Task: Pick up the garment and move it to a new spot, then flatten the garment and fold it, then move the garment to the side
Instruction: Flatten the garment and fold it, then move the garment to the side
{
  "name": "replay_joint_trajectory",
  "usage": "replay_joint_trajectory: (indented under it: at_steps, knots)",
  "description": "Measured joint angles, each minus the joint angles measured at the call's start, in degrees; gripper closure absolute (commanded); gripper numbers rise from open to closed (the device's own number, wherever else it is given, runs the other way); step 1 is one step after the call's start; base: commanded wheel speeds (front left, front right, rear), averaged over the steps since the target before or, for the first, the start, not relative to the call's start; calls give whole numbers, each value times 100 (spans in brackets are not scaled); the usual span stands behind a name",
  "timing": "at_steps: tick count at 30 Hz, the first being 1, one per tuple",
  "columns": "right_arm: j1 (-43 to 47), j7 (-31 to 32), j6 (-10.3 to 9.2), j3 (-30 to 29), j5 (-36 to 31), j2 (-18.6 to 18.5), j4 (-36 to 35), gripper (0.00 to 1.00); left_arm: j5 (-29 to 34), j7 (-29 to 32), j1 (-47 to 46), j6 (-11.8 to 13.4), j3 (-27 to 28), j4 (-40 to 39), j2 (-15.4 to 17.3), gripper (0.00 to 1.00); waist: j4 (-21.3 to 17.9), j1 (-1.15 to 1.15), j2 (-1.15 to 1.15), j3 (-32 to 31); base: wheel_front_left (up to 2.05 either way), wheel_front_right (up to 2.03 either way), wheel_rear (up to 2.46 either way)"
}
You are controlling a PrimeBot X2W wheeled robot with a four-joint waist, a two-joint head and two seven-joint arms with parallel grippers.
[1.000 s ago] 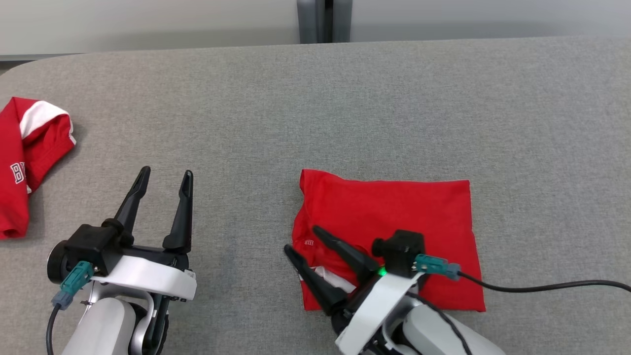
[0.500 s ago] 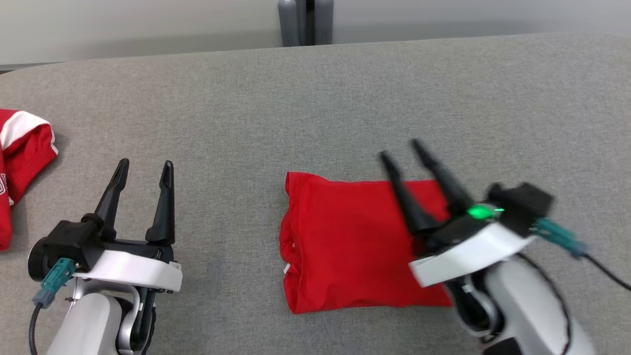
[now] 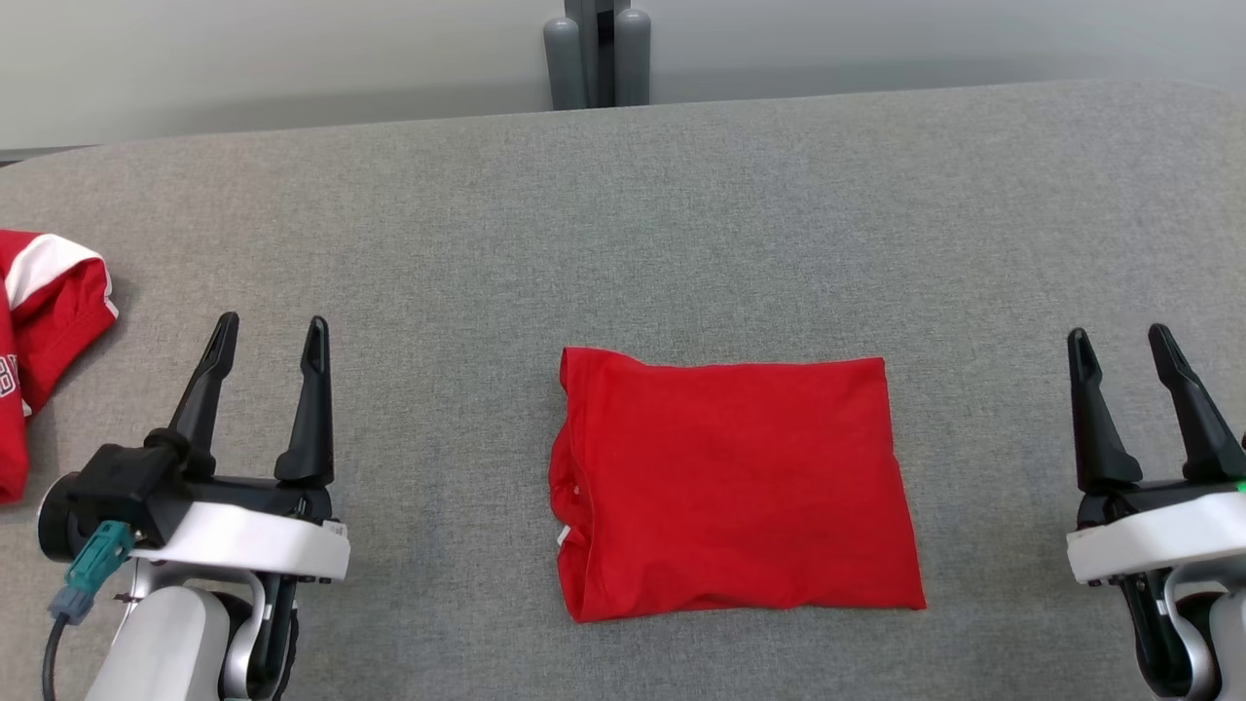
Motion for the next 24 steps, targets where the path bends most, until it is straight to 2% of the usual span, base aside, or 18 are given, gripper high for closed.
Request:
replay_joint_trajectory:
  at_steps: [4, 11, 18, 21, 24]
  knots:
    - [127, 121, 0, -186, -105, 122, -92, 0, 8, 0, 135, 9, 62, -88, -5, 0, -22, 0, 0, -13, 0, 0, 0]
    - [164, 208, 0, -142, -140, 236, -151, 0, 24, -1, 229, 23, 70, -120, -36, 0, -30, 0, 0, -62, 0, 0, 0]
    - [133, 261, 0, -16, -123, 122, -138, 0, 34, -1, 233, 24, 26, -118, -36, 0, 12, 0, 0, -77, 0, 0, 0]
    - [20, 466, 0, 244, -68, 22, -104, 0, 34, -1, 232, 24, -12, -124, -44, 0, 57, 0, 0, -64, 0, 0, 0]
    - [-26, 868, 0, 762, 54, -88, 108, 0, 35, 0, 231, 26, -48, -130, -65, 0, 106, 0, 0, -44, 0, 0, 0]
